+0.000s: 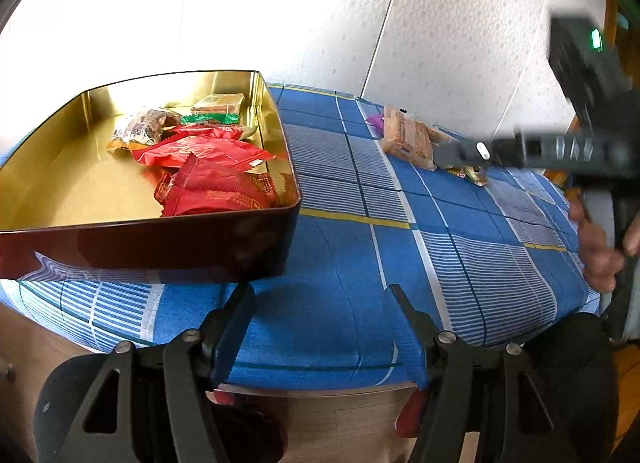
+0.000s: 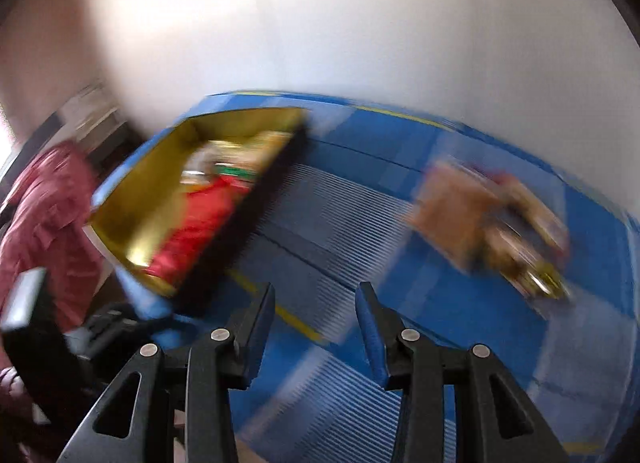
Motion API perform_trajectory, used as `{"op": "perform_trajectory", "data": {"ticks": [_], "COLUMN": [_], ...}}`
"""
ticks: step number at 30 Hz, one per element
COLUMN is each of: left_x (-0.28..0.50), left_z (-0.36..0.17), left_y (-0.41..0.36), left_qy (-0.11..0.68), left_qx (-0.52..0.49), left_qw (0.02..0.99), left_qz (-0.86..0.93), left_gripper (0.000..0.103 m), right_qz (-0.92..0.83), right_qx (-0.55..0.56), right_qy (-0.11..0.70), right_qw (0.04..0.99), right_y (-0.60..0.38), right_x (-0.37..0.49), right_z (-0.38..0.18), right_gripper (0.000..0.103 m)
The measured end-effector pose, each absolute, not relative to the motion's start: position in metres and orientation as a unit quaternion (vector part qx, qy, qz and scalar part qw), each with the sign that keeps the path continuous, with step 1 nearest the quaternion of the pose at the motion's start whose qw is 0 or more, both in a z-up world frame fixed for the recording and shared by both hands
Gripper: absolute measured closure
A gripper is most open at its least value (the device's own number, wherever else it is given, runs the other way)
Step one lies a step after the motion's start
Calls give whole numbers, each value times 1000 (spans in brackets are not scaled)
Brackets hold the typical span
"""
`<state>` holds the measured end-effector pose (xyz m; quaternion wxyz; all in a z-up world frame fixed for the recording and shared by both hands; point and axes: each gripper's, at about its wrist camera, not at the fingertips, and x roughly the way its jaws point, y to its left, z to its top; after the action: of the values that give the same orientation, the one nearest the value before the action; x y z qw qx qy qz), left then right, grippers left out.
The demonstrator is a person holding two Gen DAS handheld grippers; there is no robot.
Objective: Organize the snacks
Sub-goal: 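Grasp the clear cake bag with the left gripper and lift it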
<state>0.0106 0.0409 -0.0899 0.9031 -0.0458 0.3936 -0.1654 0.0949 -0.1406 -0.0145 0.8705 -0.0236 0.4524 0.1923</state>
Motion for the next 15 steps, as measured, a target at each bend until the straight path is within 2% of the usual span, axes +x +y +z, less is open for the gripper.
{"op": "perform_trajectory", "data": {"ticks": [7, 15], "left_x": [10, 9], "left_z": [-91, -89], "left_y": [36, 31], "left_qy": [392, 405], "left_qx": [-27, -10], "left_qw": [905, 901], "left_qz": [-161, -153], "left_gripper": [34, 34], "right_qz": [61, -10], "right_qx": [38, 59], "right_qy": [456, 430], "right_qw": [887, 901], "right_y": [-217, -251], "right_x": [86, 76], "right_z": [-43, -60], "right_gripper": [61, 61]}}
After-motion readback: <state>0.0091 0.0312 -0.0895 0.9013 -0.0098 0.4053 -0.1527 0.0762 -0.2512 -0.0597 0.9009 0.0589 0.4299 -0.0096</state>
